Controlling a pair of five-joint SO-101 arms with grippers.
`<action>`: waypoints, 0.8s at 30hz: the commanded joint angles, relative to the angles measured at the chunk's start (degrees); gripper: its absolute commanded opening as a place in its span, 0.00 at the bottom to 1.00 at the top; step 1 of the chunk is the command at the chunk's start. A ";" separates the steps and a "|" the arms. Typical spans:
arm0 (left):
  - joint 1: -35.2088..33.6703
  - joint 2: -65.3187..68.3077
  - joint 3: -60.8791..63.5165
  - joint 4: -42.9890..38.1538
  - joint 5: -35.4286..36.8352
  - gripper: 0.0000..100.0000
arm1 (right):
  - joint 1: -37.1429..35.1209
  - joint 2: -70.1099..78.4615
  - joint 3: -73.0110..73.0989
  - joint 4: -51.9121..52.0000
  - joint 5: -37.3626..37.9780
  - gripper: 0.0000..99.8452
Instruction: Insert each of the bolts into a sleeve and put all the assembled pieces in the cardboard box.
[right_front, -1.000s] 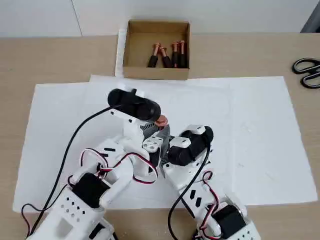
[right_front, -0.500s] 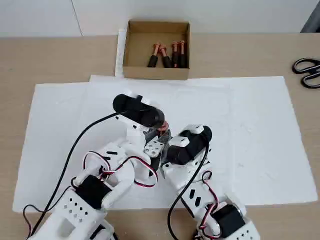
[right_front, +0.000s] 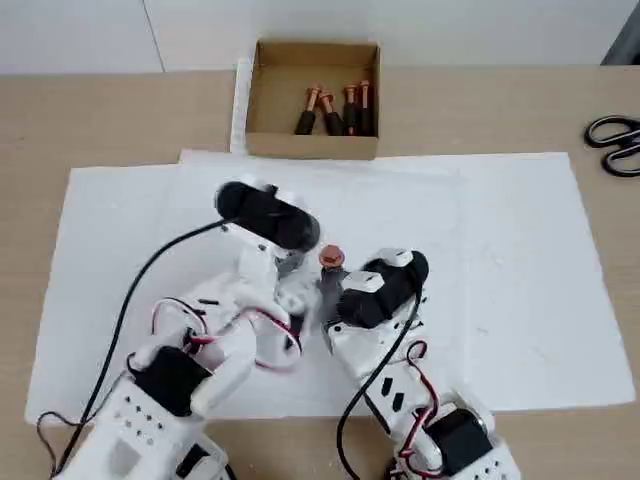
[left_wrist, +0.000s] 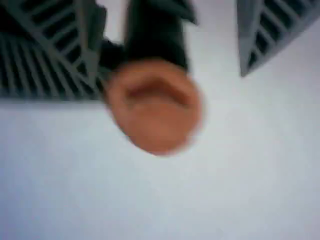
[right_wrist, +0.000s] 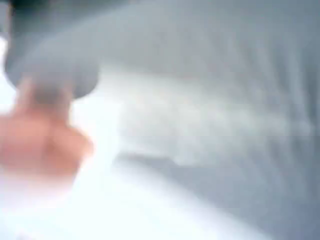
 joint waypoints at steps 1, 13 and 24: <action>-0.18 -0.62 -2.51 3.08 -0.62 0.20 | 0.22 -0.75 -0.97 -1.54 -0.35 0.00; -6.95 -0.70 -17.89 10.37 -0.79 0.20 | 0.22 -0.75 -0.70 -1.54 -0.35 0.00; -31.47 -0.70 -25.45 16.79 -0.88 0.20 | 0.75 -0.66 -0.35 -1.19 -0.26 0.00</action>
